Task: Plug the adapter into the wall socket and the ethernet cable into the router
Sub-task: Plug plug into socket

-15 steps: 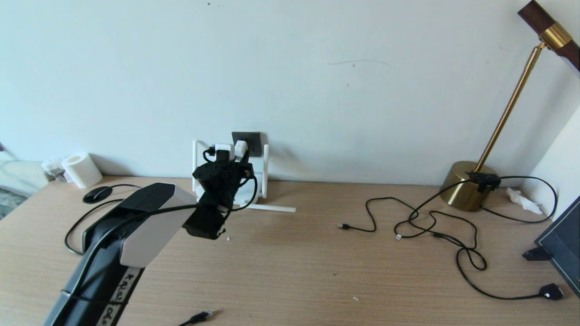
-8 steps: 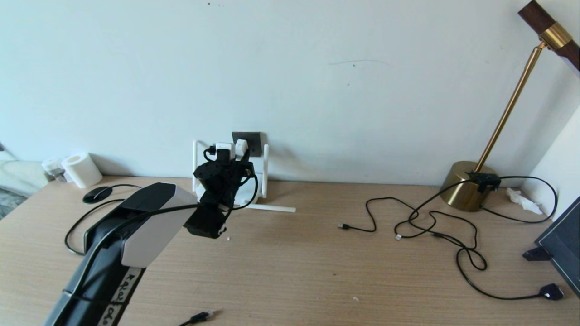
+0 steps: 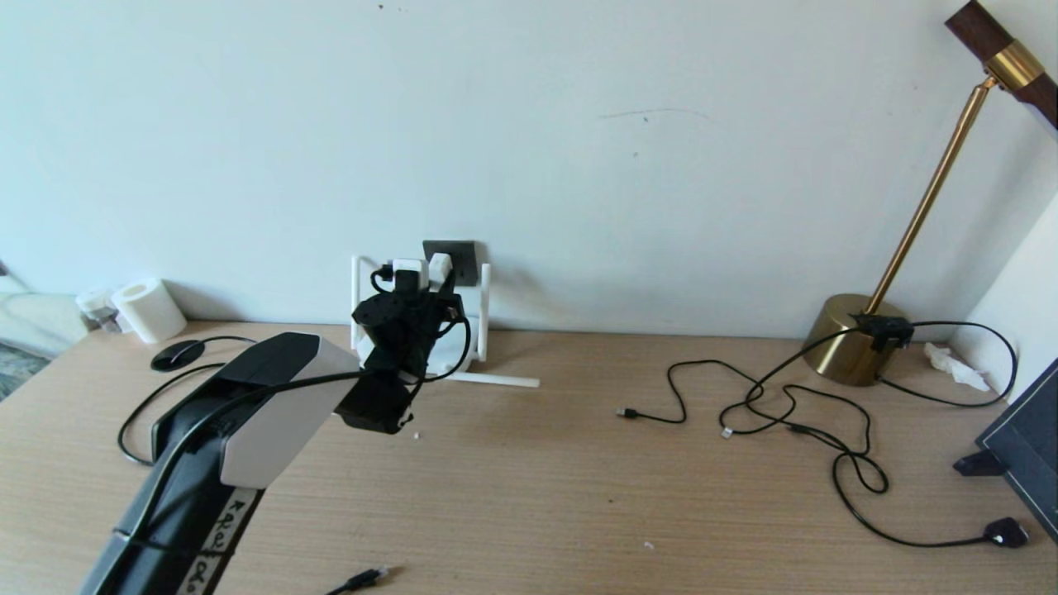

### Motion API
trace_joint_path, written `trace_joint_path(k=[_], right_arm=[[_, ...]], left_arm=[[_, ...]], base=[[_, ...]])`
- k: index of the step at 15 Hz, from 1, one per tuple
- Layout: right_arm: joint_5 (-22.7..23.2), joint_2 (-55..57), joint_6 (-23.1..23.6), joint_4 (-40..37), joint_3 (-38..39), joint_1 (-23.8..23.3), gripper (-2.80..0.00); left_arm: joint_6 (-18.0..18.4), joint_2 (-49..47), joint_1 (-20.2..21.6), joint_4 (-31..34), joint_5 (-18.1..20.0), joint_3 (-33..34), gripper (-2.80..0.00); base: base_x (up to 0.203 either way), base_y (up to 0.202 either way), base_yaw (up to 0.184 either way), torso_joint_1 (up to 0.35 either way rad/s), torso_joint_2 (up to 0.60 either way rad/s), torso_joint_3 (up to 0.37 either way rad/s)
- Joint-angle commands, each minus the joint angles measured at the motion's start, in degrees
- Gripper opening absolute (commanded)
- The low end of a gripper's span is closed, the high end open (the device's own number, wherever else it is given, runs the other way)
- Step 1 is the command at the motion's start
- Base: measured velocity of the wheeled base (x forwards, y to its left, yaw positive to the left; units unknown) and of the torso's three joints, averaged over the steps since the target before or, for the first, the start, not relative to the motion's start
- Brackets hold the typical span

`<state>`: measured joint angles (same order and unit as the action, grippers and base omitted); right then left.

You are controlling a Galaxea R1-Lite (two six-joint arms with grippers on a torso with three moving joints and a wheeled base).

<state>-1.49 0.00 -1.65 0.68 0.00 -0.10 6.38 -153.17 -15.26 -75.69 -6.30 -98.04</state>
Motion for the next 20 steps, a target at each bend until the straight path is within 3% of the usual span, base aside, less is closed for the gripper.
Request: trace_joint_path(k=[1, 20], right_arm=[[0.0, 0.0, 0.0, 0.0, 0.0, 0.0, -2.8], [0.0, 0.0, 0.0, 0.0, 0.0, 0.0, -2.8]], left_arm=[[0.0, 0.1, 0.1, -0.4, 0.0, -0.1, -2.8], [-0.4, -0.6, -1.3, -0.4, -1.3, -0.8, -2.8]], base=[[0.0, 0.0, 0.0, 0.0, 0.0, 0.0], [0.0, 0.0, 0.0, 0.0, 0.0, 0.0]])
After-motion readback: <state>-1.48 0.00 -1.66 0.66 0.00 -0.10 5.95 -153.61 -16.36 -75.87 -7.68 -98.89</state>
